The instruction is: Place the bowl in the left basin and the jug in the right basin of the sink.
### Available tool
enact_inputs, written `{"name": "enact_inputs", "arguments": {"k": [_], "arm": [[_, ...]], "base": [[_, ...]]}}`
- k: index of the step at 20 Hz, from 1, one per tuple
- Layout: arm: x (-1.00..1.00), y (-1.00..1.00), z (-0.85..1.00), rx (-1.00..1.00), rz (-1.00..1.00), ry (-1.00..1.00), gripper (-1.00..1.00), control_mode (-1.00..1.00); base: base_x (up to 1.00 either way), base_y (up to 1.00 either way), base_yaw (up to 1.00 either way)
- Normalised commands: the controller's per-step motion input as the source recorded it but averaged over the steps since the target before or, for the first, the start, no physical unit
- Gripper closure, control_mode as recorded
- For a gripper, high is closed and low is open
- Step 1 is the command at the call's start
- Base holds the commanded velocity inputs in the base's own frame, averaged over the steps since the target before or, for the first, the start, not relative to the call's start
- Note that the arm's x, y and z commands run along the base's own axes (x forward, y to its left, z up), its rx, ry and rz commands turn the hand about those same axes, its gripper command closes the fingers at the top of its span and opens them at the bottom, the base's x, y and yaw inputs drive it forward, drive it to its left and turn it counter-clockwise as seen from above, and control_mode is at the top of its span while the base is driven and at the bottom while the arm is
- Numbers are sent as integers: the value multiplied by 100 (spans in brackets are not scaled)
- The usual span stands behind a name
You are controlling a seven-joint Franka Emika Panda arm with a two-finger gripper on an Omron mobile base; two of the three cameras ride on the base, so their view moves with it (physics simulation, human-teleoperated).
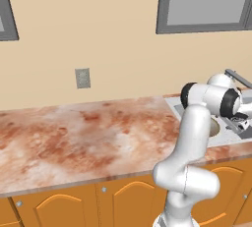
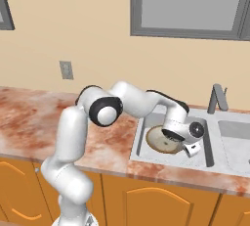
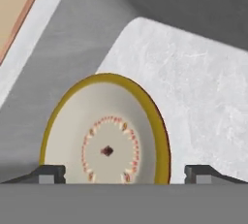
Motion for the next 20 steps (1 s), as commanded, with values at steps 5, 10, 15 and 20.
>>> {"name": "enact_inputs", "arguments": {"k": [5, 10, 15, 20], "arm": [[-19, 3, 47, -22, 0, 0, -100, -100], [-6, 22, 65, -26, 0, 0, -100, -100], [0, 42, 53, -10, 0, 0, -100, -100], [-5, 57, 54, -3, 0, 0, -100, -100]], "base": [[0, 0, 0], [0, 0, 0], [0, 0, 0], [0, 0, 0]]}}
